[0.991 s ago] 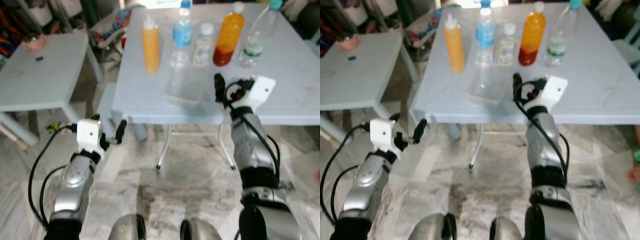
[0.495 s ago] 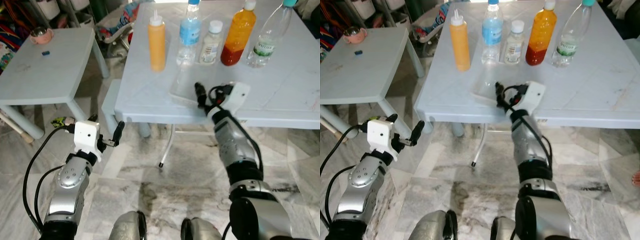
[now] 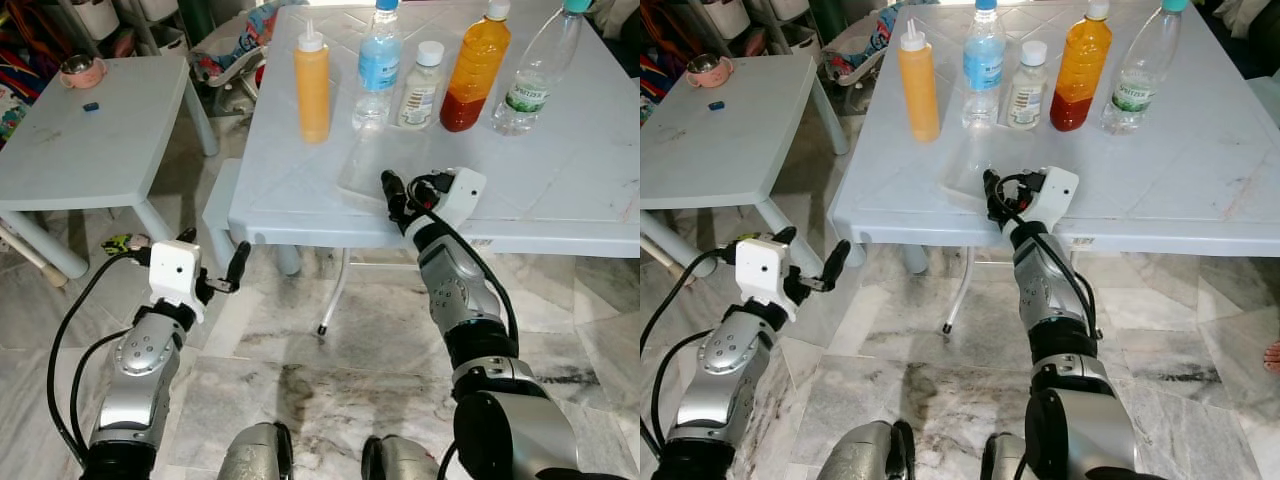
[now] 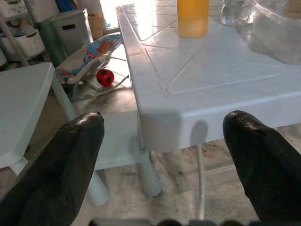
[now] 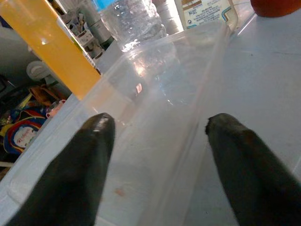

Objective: Restocking fridge

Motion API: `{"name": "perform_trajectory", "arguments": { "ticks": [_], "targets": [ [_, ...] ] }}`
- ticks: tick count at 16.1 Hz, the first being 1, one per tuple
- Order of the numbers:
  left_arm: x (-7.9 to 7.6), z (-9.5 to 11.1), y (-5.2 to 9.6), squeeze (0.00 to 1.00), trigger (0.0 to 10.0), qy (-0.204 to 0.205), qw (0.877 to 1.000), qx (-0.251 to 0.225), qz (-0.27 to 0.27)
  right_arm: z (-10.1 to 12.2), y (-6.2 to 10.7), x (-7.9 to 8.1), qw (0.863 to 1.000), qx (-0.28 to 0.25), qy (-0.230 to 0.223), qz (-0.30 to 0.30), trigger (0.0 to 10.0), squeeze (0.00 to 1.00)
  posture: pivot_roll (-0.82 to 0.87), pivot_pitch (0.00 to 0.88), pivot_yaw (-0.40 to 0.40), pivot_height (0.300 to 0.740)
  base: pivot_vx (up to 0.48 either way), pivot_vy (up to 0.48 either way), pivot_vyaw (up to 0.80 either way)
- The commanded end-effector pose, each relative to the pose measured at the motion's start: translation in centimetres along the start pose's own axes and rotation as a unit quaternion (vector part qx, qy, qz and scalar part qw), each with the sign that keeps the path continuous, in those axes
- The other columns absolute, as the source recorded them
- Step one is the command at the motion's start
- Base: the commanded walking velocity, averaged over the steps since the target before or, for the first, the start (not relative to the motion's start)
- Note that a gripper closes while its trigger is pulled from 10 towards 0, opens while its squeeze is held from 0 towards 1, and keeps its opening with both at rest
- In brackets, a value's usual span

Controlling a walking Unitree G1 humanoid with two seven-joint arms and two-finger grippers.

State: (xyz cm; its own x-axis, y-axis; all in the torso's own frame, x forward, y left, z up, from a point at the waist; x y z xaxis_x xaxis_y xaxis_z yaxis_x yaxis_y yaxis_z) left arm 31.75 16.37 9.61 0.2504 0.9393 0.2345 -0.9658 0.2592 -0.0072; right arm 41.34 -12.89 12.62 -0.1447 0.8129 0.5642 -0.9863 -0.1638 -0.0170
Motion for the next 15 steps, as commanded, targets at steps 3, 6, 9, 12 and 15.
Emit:
{"name": "perform_trajectory", "arguments": {
  "ticks": [3, 6, 9, 12, 15],
  "targets": [
    [-0.1, 0.2, -0.1, 0.00, 10.0, -0.004, 1.000, 0.001, -0.002, 0.6, 0.0, -1.0, 1.000, -0.008, -0.006, -0.021, 0.0, 0.00, 0.07, 0.120, 0.090, 0.740, 0.000, 0.000, 0.00],
    [-0.3, 0.3, -0.3, 0.00, 10.0, -0.002, 1.000, -0.002, -0.003, 0.9, 0.0, -1.4, 1.000, -0.011, -0.004, -0.028, 0.0, 0.00, 0.07, 0.117, 0.090, 0.740, 0.000, 0.000, 0.00],
    [-0.3, 0.3, -0.4, 0.00, 10.0, -0.002, 1.000, -0.003, -0.004, 1.1, 0.2, -2.1, 0.999, -0.010, 0.007, -0.038, 0.0, 0.00, 0.07, 0.113, 0.089, 0.740, 0.000, 0.000, 0.00],
    [-0.3, 0.4, -0.5, 0.00, 10.0, -0.001, 1.000, -0.003, -0.003, 1.4, 0.6, -2.7, 0.999, -0.008, 0.022, -0.038, 0.0, 0.00, 0.07, 0.112, 0.090, 0.740, 0.000, 0.000, 0.00],
    [-0.4, 0.4, -0.5, 0.00, 10.0, -0.001, 1.000, -0.003, -0.005, 1.9, 1.0, -3.6, 0.998, -0.004, 0.043, -0.041, 0.0, 0.00, 0.06, 0.110, 0.094, 0.740, 0.000, 0.000, 0.00]
  ]
}}
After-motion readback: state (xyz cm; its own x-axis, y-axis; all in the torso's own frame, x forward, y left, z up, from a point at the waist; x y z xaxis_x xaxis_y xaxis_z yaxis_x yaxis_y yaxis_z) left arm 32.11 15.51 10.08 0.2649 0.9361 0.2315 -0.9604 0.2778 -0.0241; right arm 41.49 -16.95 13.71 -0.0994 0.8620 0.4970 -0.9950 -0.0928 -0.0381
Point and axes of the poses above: a point about 5 cm out from each wrist's last joint towards the gripper, its own y axis pointing back from the gripper into the wrist, its own z axis along the axis of the wrist's last joint, x = y × z, the point moved 5 cm from there along -y, pointing out of the wrist towards the gripper, and after that the axes turned 8 degrees about -y, right-handed, at the moved point
